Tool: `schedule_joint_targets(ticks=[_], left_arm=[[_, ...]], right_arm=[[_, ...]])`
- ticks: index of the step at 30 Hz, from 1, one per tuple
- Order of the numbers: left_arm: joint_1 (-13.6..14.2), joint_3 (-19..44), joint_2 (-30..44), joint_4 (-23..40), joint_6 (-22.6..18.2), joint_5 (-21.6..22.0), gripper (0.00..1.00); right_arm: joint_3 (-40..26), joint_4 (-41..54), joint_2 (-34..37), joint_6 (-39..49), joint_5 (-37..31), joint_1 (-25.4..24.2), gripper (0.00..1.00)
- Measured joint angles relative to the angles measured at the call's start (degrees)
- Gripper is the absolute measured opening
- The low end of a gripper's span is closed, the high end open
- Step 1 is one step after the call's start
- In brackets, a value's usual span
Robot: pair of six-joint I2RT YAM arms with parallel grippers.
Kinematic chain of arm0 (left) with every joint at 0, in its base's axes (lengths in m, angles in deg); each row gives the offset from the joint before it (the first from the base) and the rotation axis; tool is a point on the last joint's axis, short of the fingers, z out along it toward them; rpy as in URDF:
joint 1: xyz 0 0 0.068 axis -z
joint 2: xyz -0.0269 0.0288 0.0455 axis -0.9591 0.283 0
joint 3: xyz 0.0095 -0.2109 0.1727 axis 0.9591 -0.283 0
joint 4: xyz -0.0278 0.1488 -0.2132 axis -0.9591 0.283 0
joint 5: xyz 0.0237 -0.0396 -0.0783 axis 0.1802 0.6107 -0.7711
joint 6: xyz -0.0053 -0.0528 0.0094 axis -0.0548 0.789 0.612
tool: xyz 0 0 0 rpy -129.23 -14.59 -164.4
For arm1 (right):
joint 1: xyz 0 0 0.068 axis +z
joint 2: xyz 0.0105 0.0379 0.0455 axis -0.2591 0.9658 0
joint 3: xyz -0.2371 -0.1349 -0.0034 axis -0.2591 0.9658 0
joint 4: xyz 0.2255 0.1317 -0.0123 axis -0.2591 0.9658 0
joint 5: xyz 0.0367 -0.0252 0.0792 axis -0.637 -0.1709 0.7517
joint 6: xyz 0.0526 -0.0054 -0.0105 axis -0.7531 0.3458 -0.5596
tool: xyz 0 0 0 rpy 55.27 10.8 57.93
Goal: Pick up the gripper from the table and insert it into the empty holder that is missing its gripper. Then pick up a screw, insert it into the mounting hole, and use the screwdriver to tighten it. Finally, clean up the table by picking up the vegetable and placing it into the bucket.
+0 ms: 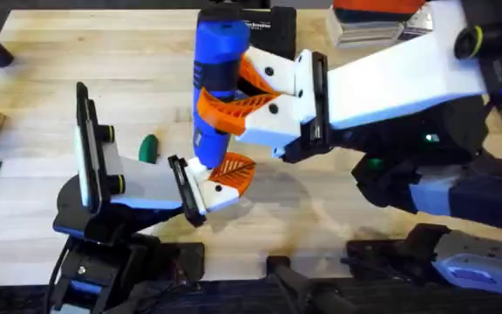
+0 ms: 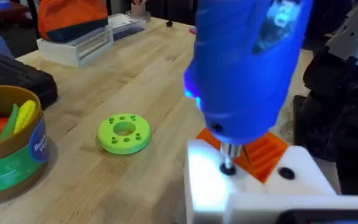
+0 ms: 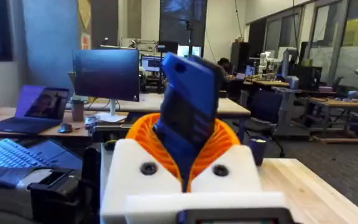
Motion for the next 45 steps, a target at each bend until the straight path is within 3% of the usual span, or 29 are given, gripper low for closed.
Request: schedule_joint_targets(ticks=[9, 15, 26, 30, 35, 39, 42, 45], left_arm=[[0.0, 0.0, 0.0, 0.0, 0.0, 0.0, 0.007], [0.0, 0.0, 0.0, -0.2, 0.0, 0.0, 0.007], [0.0, 0.0, 0.0, -0.2, 0.0, 0.0, 0.007], [0.0, 0.0, 0.0, -0.2, 0.0, 0.0, 0.007], [0.0, 0.0, 0.0, -0.2, 0.0, 0.0, 0.007], [0.0, 0.0, 0.0, -0.2, 0.0, 0.0, 0.007], [0.0, 0.0, 0.0, -0.2, 0.0, 0.0, 0.007], [0.0, 0.0, 0.0, -0.2, 0.0, 0.0, 0.007]], right_arm=[[0.0, -0.2, 0.0, 0.0, -0.1, 0.0, 0.028], [0.0, -5.2, 0.1, 0.0, 0.3, -1.0, 0.028], [0.0, -2.2, 0.1, 3.3, 0.2, -2.8, 0.028], [0.0, 5.9, 0.1, 12.3, -3.4, -6.5, 0.028], [0.0, 19.4, 0.1, 29.0, -17.2, -13.8, 0.028], [0.0, 36.2, 0.1, 44.7, -25.5, -20.5, 0.028], [0.0, 45.5, 1.3, 56.7, -28.7, -25.1, 0.028], [0.0, 48.3, 4.2, 67.2, -30.6, -29.4, 0.028]])
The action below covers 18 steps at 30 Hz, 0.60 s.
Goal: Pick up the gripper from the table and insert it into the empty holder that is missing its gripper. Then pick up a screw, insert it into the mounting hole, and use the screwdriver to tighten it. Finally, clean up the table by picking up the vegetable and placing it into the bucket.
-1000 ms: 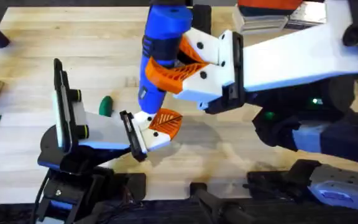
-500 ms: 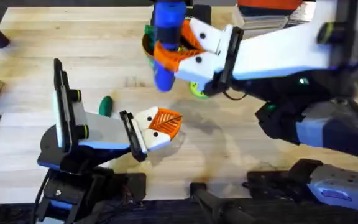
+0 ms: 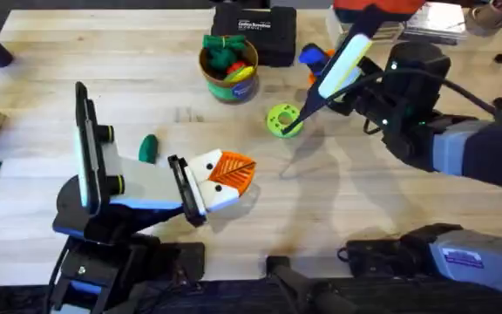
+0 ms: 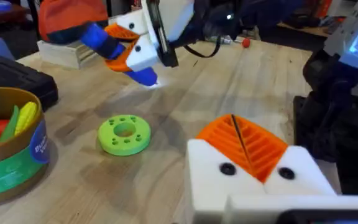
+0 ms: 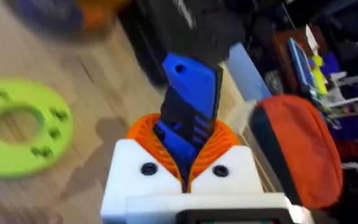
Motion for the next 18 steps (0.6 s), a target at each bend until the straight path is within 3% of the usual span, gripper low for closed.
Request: schedule_joint_targets(ticks=[7, 13, 15, 17, 18], left_arm=[[0.0, 0.0, 0.0, 0.0, 0.0, 0.0, 0.007], [0.0, 0.0, 0.0, 0.0, 0.0, 0.0, 0.007], [0.0, 0.0, 0.0, 0.0, 0.0, 0.0, 0.007], [0.0, 0.0, 0.0, 0.0, 0.0, 0.0, 0.007], [0.0, 0.0, 0.0, 0.0, 0.0, 0.0, 0.007]], right_arm=[[0.0, -0.8, 8.9, 17.9, -2.1, -7.4, 0.028], [-0.3, -1.8, 14.7, 28.8, -3.2, -8.4, 0.043], [-0.8, -2.0, 15.3, 29.4, -3.2, -8.4, 0.115], [-1.2, -2.2, 15.6, 28.9, -3.1, -8.4, 0.326], [-1.5, -2.4, 15.6, 28.3, -2.9, -8.4, 0.480]])
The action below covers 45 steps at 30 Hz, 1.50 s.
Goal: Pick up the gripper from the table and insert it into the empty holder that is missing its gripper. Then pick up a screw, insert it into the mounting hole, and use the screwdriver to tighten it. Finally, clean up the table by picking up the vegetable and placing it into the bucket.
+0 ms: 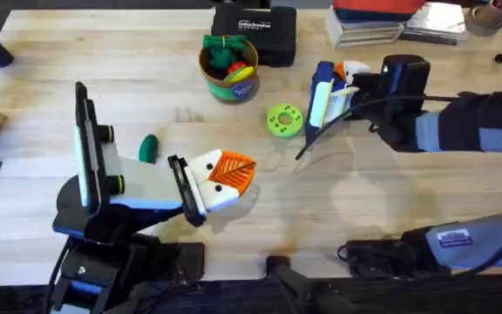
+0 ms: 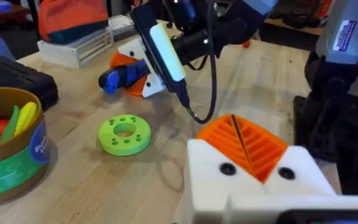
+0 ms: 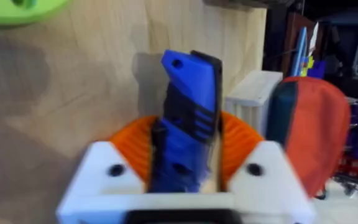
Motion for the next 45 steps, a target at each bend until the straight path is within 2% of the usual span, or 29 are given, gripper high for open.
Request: schedule_joint_targets(ticks=[3, 4, 9, 14, 20, 24, 26, 27, 28, 29, 33, 37, 40, 43, 45], left_arm=[[0.0, 0.0, 0.0, 0.0, 0.0, 0.0, 0.007], [0.0, 0.0, 0.0, 0.0, 0.0, 0.0, 0.007], [0.0, 0.0, 0.0, 0.0, 0.0, 0.0, 0.007], [0.0, 0.0, 0.0, 0.0, 0.0, 0.0, 0.007], [0.0, 0.0, 0.0, 0.0, 0.0, 0.0, 0.007], [0.0, 0.0, 0.0, 0.0, 0.0, 0.0, 0.014], [0.0, 0.0, 0.0, 0.0, -0.2, 0.0, 0.295], [0.0, 0.0, 0.0, 0.0, -0.2, 0.0, 0.764], [0.0, 0.0, 0.0, 0.0, -0.2, 0.0, 0.908], [0.0, 0.0, 0.0, 0.0, 0.0, 0.0, 0.967], [0.0, 0.0, 0.0, 0.0, -0.3, 0.6, 0.985], [0.0, 0.0, 0.0, -2.5, 0.0, 4.6, 0.985], [0.0, 0.8, 0.0, -1.0, 2.4, 10.6, 0.985], [0.0, 5.1, 2.0, 5.6, 4.2, 17.6, 0.985], [0.0, 10.4, 5.2, 11.3, 5.2, 22.6, 0.985]], right_arm=[[-1.2, -0.4, -1.3, -2.1, -1.0, 0.2, 0.899], [-1.4, -0.3, -1.7, -3.4, -1.2, 0.3, 0.966], [-2.2, 2.0, -2.0, -11.6, -2.8, 3.1, 0.991], [-2.1, 12.7, -6.8, -23.9, -8.2, 8.1, 0.992], [-1.5, 34.6, -20.9, -37.0, -10.6, 11.9, 0.993], [-2.3, 42.3, -32.5, -45.0, -10.8, 12.0, 0.993], [-3.3, 44.6, -37.8, -49.4, -10.4, 12.0, 0.994], [-4.7, 47.0, -44.9, -55.2, -8.8, 12.0, 0.994], [-5.0, 48.1, -46.9, -57.0, -8.2, 12.0, 0.994], [-5.2, 49.3, -48.8, -58.9, -7.7, 12.0, 0.994], [-5.3, 53.9, -52.3, -65.0, -6.7, 12.0, 0.994], [-5.3, 55.8, -52.1, -69.9, -5.9, 12.0, 0.994], [-5.3, 55.8, -52.0, -72.0, -4.1, 12.0, 0.994], [-5.3, 55.8, -52.0, -73.4, -2.0, 12.0, 0.994], [-5.2, 55.8, -52.0, -74.3, -1.3, 12.0, 0.994]])
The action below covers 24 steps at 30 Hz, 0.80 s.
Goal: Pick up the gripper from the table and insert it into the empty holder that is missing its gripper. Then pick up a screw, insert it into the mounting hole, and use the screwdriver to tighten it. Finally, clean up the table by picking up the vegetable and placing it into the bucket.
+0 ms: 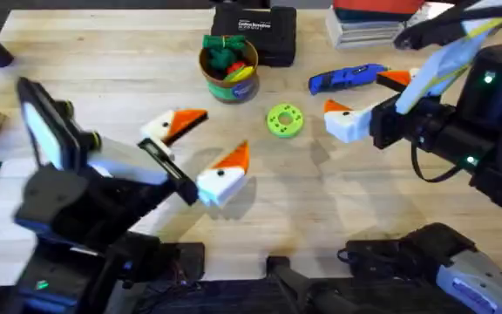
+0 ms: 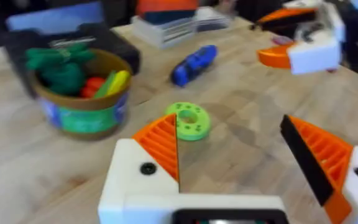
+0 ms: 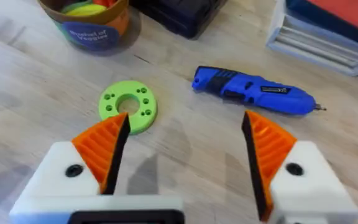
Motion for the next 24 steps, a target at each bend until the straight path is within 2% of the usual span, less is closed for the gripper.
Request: schedule_joint_targets(ticks=[4, 8, 12, 15, 19, 22, 24], left_arm=[[0.0, 13.7, 10.6, 12.5, 1.0, 9.3, 0.985], [0.0, 28.9, 26.0, 26.5, 1.4, 18.1, 0.985], [-0.4, 39.7, 40.4, 34.9, 1.7, 23.0, 0.985], [-1.3, 44.3, 49.9, 37.8, 3.1, 23.4, 0.985], [-1.8, 45.8, 58.3, 41.9, 4.3, 23.5, 0.985], [-2.9, 45.7, 63.2, 46.9, 8.2, 25.8, 0.985], [-4.9, 45.6, 65.6, 47.7, 11.0, 27.6, 0.985]], right_arm=[[0.0, 0.0, 0.0, -1.9, 2.6, 0.0, 0.995], [0.0, 0.0, 0.0, -3.2, 10.2, 0.0, 0.994], [0.0, 0.3, 0.0, -5.1, 17.9, 0.0, 0.993], [-0.3, 2.8, 0.0, -6.2, 22.3, 0.0, 0.994], [-2.4, 6.9, 0.9, -6.9, 24.8, 0.0, 0.994], [-5.2, 9.4, 2.4, -7.0, 25.5, 0.0, 0.994], [-6.7, 9.9, 3.3, -7.0, 25.8, 0.0, 0.994]])
